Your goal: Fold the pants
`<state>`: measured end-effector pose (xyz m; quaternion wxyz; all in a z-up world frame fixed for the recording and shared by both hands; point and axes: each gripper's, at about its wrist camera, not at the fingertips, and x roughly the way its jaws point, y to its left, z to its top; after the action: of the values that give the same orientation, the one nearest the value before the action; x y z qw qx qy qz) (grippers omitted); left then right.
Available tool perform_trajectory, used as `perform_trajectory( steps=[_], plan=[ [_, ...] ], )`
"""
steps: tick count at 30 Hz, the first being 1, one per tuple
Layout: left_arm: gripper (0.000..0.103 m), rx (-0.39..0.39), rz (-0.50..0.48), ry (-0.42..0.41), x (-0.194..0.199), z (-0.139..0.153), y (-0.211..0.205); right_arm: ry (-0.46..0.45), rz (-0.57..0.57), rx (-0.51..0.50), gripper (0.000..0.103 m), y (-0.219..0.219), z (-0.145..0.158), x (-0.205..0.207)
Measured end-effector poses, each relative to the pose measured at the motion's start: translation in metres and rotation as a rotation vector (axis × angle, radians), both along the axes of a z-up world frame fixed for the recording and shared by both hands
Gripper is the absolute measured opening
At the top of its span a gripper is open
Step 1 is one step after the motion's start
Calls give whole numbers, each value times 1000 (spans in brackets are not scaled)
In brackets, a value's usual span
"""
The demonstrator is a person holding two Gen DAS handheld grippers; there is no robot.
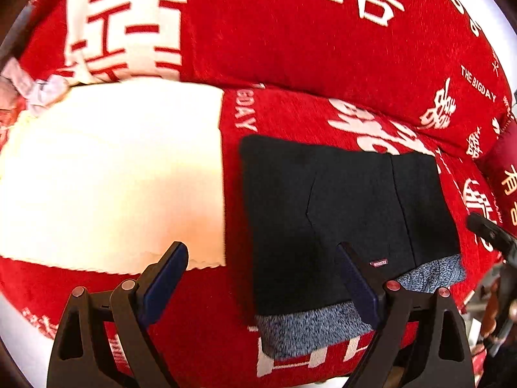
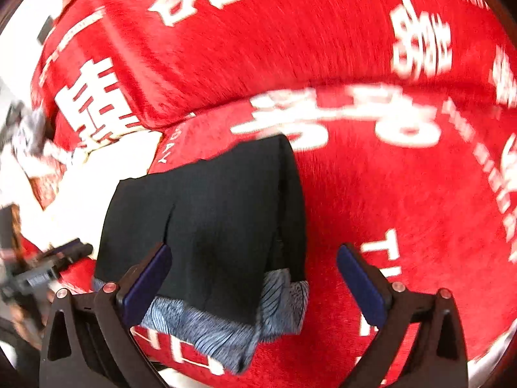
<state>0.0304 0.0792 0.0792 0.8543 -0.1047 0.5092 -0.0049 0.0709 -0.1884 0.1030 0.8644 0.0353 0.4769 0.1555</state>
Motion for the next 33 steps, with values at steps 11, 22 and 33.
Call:
perform_trajectory(
  steps=[11, 22, 33],
  plan=[
    [93, 180, 76, 94, -27, -40, -9, 34, 205, -4, 102, 44, -36, -38],
    [94, 114, 40, 30, 5, 5, -8, -55, 231, -58, 103, 41, 0, -19],
    [94, 117, 117, 200, 105, -28, -16, 1, 249, -165, 103, 69, -19, 76]
  ],
)
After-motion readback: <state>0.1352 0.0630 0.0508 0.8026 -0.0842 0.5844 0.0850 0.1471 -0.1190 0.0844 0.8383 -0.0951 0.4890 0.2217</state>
